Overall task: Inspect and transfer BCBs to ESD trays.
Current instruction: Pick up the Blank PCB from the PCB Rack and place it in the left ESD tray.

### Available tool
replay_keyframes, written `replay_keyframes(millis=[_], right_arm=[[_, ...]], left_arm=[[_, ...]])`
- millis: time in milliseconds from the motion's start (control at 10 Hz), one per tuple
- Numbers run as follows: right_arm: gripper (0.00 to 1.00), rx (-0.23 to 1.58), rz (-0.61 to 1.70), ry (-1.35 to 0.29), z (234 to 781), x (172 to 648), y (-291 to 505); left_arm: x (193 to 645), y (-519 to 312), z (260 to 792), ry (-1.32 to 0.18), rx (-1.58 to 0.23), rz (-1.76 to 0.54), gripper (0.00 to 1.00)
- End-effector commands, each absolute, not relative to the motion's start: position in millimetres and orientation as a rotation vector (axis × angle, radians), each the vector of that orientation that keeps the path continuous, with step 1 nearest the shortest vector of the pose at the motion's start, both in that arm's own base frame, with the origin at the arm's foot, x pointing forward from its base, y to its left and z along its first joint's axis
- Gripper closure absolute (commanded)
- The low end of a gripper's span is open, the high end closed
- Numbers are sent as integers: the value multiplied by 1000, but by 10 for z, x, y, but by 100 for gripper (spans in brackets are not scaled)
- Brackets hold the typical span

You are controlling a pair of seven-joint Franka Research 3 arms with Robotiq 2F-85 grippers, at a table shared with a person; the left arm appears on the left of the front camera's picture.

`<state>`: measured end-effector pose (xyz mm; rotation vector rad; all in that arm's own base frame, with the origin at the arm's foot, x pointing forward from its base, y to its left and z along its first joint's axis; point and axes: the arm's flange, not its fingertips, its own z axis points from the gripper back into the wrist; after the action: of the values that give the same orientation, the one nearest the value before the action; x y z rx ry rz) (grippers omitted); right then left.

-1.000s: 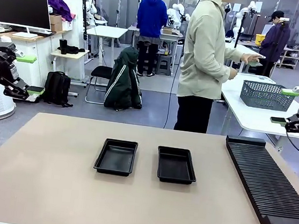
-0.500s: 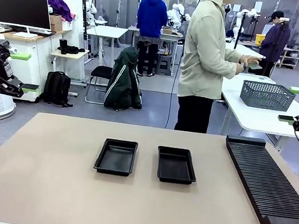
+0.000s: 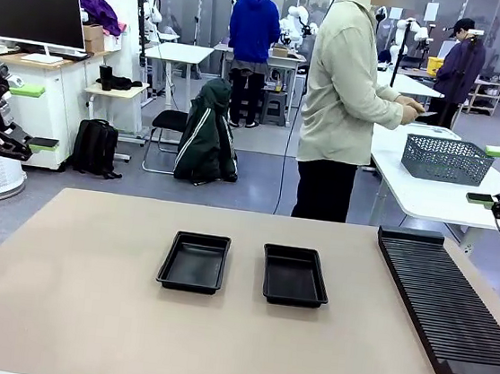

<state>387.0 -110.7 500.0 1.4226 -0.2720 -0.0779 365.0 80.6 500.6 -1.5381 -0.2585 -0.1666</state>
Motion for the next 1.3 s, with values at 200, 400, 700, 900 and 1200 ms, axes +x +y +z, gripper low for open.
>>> replay_keyframes(millis=[200,400,700,900,1200], right_arm=[[0,1378,-150,-292,4989,3821,-1175],[0,1379,-169,-299,4967,3799,-1227],[0,1386,-191,-309,4956,3796,-1285],[0,1388,-212,-315,4942,3808,-1346],[0,1393,-216,-315,4969,3798,-1387]], left_arm=[[3538,784,5005,-289,-1501,-129,0],[3523,781,4986,-303,-1503,-103,0],[3490,787,4984,-322,-1501,-87,0],[3463,817,4982,-340,-1490,-70,0],[3432,902,4983,-347,-1499,-61,0]])
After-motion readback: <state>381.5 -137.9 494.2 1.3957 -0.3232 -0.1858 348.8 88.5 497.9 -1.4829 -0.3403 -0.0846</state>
